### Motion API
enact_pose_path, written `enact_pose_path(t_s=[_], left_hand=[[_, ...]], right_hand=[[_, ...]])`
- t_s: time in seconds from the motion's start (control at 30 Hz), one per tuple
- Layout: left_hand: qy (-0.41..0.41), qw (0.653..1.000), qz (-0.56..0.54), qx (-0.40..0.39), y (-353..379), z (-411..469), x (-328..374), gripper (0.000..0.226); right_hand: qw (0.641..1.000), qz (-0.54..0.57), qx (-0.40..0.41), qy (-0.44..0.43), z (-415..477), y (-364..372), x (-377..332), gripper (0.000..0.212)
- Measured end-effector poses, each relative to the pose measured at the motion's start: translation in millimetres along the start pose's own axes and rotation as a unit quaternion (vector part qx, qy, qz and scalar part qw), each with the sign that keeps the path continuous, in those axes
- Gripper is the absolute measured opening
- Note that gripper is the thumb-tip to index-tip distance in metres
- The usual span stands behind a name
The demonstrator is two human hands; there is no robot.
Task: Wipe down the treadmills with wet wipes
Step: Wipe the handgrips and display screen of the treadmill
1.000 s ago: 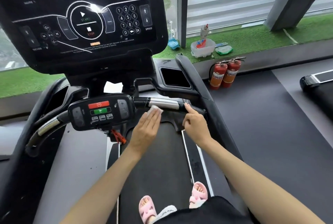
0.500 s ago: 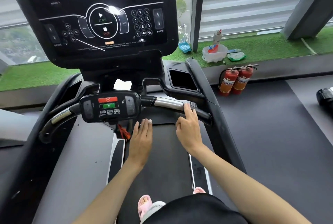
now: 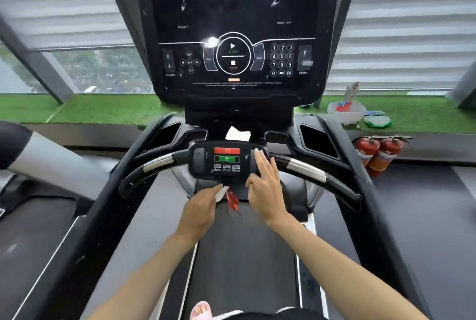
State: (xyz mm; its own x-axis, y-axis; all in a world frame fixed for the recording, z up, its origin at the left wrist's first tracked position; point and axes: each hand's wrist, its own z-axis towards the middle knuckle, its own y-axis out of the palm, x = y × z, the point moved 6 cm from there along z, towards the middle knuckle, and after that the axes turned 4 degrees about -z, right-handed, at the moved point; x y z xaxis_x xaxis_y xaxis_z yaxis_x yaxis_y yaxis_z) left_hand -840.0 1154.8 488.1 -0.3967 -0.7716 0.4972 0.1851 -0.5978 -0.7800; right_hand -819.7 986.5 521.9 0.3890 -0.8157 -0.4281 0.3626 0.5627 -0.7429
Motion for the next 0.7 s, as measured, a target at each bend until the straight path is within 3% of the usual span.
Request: enact_pose_path(t_s=[0.07,0.17,0.23,0.33,0.47,0.6,0.7], left_hand=[[-0.017,1.000,-0.013,0.002,-20.7,-0.8,-29.0,0.044],[-0.014,0.997,-0.026,0.073,-71.3,-1.9,-75.6,0.035],[-0.052,0.989,-0.049,0.132,-106.2,2.8,-111.4,0.030],[-0.179,0.966,-0.041,0.182,-139.8,6.0,-177.3,0.030],[-0.286,0.948,0.045,0.132,-142.9,-1.4,-247.6,0.031],[-0.325,0.941,0.012,0.090,-104.3,-15.0,-260.1,0.040],[-0.356,0.922,-0.043,0.148,-89.8,-16.5,-258.1,0.034]], right_hand=[[1.000,0.003,0.021,-0.003,10.1,15.8,-27.0,0.021],[0.999,0.006,0.022,-0.039,23.6,46.8,-76.3,0.022],[0.998,-0.009,0.005,-0.057,34.5,68.3,-104.3,0.036],[0.997,-0.048,-0.037,-0.057,48.4,98.9,-135.3,0.066],[0.985,-0.119,-0.098,-0.082,65.1,133.2,-167.4,0.074],[0.971,-0.159,-0.150,-0.095,79.1,165.3,-190.3,0.066],[0.968,-0.167,-0.169,-0.081,83.6,180.0,-195.6,0.066]])
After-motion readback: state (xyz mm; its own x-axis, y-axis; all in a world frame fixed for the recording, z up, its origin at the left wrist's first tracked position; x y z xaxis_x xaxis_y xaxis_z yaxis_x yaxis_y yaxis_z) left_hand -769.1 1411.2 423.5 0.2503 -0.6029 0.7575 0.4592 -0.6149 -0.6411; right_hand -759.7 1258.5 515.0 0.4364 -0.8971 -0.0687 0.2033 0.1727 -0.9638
